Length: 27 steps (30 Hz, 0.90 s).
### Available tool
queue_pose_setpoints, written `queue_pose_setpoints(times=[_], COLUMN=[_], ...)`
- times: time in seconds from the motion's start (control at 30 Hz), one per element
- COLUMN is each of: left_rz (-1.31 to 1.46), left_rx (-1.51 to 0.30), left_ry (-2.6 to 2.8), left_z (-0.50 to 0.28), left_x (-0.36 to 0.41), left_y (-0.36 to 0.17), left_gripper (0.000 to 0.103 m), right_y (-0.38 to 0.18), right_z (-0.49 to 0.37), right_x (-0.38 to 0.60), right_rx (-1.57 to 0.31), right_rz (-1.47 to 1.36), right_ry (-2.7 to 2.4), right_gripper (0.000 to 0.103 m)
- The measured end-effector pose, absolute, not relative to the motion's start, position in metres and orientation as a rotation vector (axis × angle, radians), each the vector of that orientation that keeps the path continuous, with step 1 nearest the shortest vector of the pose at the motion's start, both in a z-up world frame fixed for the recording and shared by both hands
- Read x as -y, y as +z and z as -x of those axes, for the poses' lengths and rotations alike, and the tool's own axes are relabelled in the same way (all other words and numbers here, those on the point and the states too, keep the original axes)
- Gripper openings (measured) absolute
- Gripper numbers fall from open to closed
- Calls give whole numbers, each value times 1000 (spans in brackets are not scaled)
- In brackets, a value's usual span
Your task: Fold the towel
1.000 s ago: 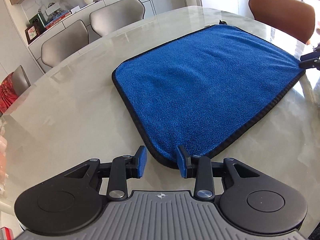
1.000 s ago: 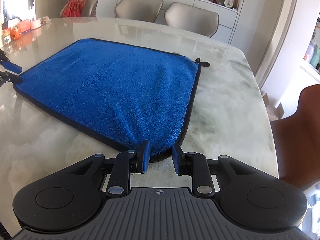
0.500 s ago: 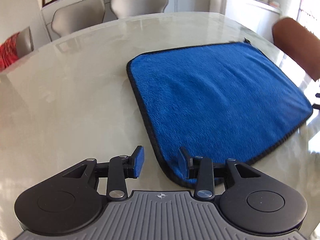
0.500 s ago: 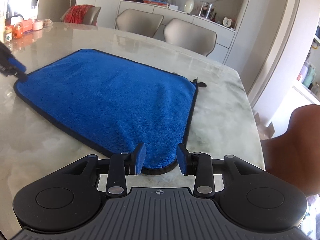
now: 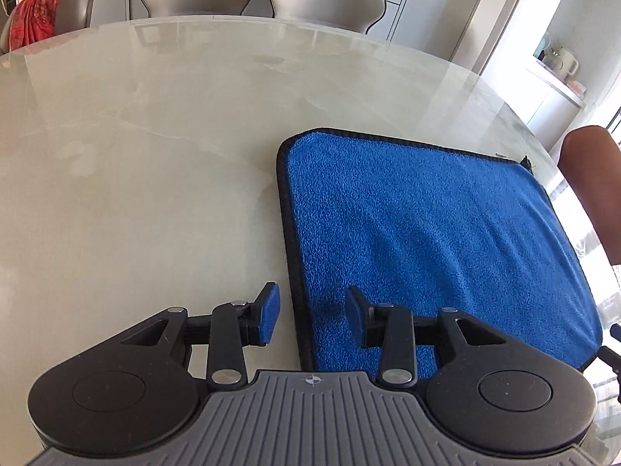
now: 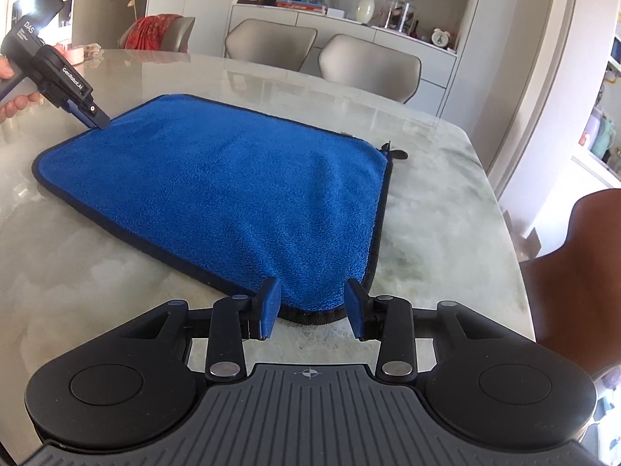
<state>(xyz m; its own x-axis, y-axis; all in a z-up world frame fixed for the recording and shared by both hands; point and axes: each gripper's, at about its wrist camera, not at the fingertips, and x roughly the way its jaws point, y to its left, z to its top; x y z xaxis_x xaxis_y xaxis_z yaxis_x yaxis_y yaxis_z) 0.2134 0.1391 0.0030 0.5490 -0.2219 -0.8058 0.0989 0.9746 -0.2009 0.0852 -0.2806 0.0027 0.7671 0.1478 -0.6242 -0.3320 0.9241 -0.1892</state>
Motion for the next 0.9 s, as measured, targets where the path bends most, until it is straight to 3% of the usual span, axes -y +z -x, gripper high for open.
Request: queue_pose_setpoints(times=[0.13, 0.2, 0.3, 0.77, 0.9], left_rz=[120, 104, 116, 206, 207], left_rx=[-965, -962, -965, -927, -927], left_ry=[-186, -180, -181, -266, -291], left_z=[-213, -213, -214, -217, -218], left_x=[-135, -132, -132, -122, -114], left_y=[2, 2, 2, 28, 34], left_gripper=[36, 22, 9, 5, 5], right_y=[4, 4, 7, 17, 16], right_z=[-84, -84, -81, -66, -70], right_x=[279, 278, 273, 166, 119], right_rx=[-637, -631, -617, -518, -496], right_rz=[288, 281, 275, 287, 280], right_ry=[268, 272, 289, 634, 715], right_gripper=[37, 37, 37, 38, 45])
